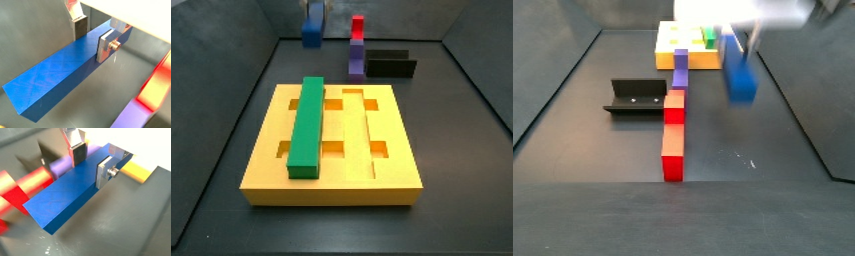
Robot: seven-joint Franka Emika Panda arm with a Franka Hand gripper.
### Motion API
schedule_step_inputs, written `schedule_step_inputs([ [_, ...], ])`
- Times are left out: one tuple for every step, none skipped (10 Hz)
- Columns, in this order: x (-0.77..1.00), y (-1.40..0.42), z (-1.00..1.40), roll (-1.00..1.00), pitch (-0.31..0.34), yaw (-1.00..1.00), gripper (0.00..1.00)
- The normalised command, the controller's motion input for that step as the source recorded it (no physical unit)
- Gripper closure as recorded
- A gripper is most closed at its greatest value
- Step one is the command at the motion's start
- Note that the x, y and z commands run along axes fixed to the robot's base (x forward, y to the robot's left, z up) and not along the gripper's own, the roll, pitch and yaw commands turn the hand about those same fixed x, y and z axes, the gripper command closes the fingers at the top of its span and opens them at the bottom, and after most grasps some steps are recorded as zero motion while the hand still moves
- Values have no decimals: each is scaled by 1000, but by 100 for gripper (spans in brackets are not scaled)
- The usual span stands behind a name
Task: Pick up the blue object. Move up. Move to above the board. Insert the blue object.
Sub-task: Move to above the board.
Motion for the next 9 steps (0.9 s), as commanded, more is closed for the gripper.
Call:
schedule_step_inputs([
  [-28,4,1400,33,19,4,100],
  [13,3,1400,20,48,3,100],
  [6,3,1400,8,82,3,100],
  [-13,-6,1400,14,71,0,100],
  [1,-4,704,16,56,2,100],
  [37,3,189,16,55,3,100],
  [305,-1400,187,18,66,-32,100],
  [295,-1400,175,29,80,-25,100],
  [307,-1400,182,26,106,-12,100],
])
